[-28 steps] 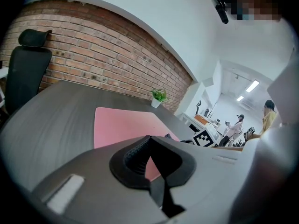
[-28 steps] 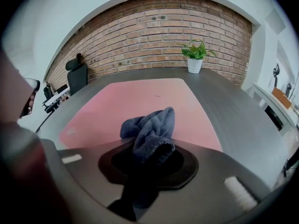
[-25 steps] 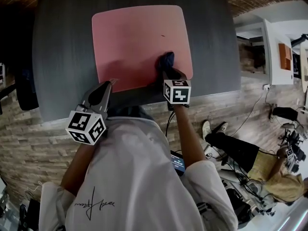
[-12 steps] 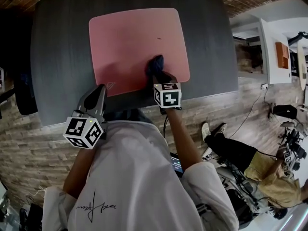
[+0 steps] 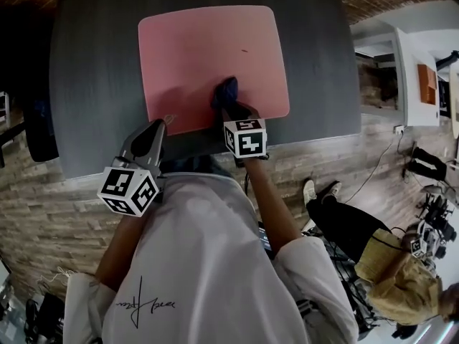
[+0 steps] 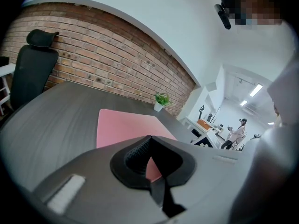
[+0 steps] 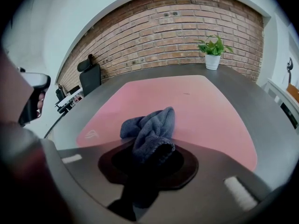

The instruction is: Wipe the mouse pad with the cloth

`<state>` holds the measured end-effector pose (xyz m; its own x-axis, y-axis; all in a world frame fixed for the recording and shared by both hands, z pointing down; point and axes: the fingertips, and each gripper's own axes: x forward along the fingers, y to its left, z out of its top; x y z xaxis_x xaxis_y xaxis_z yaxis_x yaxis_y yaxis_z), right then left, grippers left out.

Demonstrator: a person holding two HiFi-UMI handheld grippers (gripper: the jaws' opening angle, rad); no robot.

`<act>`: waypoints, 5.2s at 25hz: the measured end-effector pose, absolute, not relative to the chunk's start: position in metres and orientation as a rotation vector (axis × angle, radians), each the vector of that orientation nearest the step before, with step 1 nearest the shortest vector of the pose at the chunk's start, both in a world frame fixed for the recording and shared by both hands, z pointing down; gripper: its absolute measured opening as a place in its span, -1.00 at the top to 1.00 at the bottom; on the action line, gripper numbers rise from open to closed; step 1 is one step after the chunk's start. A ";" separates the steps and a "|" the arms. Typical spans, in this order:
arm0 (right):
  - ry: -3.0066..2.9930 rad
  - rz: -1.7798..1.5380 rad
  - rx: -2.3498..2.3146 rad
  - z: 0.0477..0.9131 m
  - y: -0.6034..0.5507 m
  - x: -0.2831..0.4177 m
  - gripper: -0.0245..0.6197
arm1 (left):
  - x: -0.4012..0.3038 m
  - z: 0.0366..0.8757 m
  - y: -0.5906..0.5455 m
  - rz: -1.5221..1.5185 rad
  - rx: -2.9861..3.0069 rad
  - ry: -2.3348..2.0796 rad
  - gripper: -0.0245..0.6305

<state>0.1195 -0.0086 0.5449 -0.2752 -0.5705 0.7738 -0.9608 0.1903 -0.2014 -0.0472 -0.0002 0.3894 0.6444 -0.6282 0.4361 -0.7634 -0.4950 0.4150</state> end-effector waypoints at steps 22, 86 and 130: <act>-2.038 0.939 1.237 0.544 -0.013 0.035 0.61 | -0.062 0.396 -0.004 0.310 2.232 -1.127 0.89; -2.235 1.123 0.932 0.536 -0.124 -0.078 0.61 | -0.125 0.419 -0.061 0.351 2.050 -1.275 0.89; -2.154 1.055 0.976 0.541 -0.124 0.033 0.61 | -0.090 0.423 -0.059 0.380 2.107 -1.151 0.89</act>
<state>0.0331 -0.1239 0.5405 -0.5888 -0.3666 0.7204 -0.7939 0.4297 -0.4302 -0.0897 -0.0587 0.4232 0.5627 -0.6197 0.5472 -0.8236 -0.3633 0.4355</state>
